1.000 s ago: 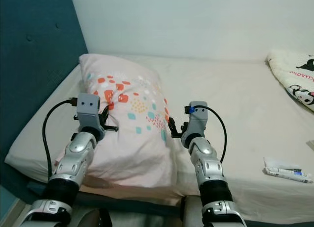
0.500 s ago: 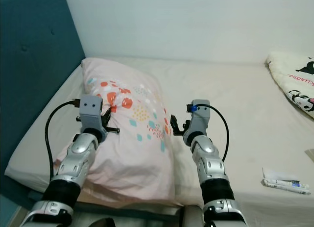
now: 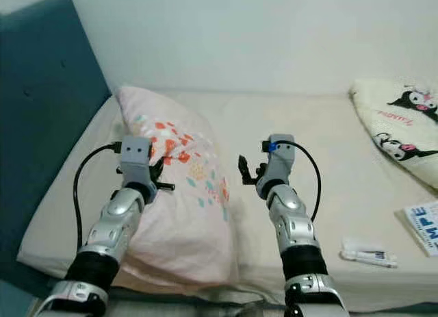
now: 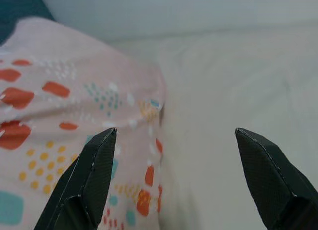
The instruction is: Clean up the room
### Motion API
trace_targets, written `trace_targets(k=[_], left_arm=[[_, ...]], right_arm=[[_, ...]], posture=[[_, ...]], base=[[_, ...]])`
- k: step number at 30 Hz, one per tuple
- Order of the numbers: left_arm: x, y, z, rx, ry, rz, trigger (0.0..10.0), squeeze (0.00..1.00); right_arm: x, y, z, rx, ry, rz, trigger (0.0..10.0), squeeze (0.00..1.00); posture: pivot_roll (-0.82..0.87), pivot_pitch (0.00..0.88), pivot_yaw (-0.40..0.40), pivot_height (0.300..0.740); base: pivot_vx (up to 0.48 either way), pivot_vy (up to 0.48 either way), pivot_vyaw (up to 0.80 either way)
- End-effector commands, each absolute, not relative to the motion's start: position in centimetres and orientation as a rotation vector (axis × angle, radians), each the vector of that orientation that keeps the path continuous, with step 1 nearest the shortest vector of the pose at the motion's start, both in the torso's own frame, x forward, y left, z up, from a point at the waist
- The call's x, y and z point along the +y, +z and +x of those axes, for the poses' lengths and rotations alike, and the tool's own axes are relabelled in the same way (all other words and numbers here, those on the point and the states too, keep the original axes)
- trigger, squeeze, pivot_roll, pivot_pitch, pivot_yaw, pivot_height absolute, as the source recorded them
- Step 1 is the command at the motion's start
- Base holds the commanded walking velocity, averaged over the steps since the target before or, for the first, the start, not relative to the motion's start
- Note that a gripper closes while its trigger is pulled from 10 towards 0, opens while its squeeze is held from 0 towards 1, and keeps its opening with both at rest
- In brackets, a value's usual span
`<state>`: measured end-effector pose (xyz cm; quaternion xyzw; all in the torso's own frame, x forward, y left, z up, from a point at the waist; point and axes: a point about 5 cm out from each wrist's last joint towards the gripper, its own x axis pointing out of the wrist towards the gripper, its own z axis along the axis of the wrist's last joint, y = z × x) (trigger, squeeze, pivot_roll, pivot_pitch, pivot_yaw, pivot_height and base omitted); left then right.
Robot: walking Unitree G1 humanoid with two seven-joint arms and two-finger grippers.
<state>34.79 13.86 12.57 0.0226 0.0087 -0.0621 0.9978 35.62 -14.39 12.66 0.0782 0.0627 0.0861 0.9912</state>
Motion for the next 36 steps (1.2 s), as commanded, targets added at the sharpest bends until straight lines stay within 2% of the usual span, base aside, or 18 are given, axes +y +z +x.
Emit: trace_targets(k=[1, 9, 13, 25, 32, 36], left_arm=[[14.2, 13.6, 35.0, -0.035, -0.115, 0.071, 10.0, 0.0], [13.9, 14.0, 35.1, -0.073, -0.123, 0.125, 10.0, 0.0], [12.8, 14.5, 35.2, -0.11, -0.179, 0.153, 10.0, 0.0], [12.5, 14.6, 35.4, -0.097, -0.182, 0.118, 10.0, 0.0], [12.3, 14.7, 35.5, -0.11, -0.186, 0.152, 10.0, 0.0], [12.0, 14.7, 35.5, -0.111, -0.193, 0.164, 10.0, 0.0]], right_arm=[[-14.4, 12.4, 35.5, 0.129, 0.169, 0.169, 10.0, 0.0], [-14.4, 12.5, 35.6, 0.127, 0.168, 0.168, 10.0, 0.0], [-14.3, 12.4, 35.6, 0.128, 0.171, 0.166, 10.0, 0.0], [-14.5, 12.8, 35.7, 0.093, 0.154, 0.199, 10.0, 0.0], [-14.9, 12.7, 35.6, 0.094, 0.12, 0.185, 10.0, 0.0], [-15.0, 12.8, 35.7, 0.092, 0.114, 0.186, 10.0, 0.0]], posture=[[-0.11, 0.0, 0.009, 0.695], [-0.11, 0.0, 0.01, 0.72], [-0.11, 0.0, 0.008, 0.74], [-0.11, 0.0, 0.014, 0.74], [-0.11, 0.0, 0.013, 0.74], [-0.12, 0.0, 0.015, 0.74]], base=[[0.0, 0.0, 0.0], [0.0, 0.0, 0.0], [0.0, 0.0, 0.0], [0.0, 0.0, 0.0], [0.0, 0.084, 0.0], [0.0, 0.31, -0.76]])
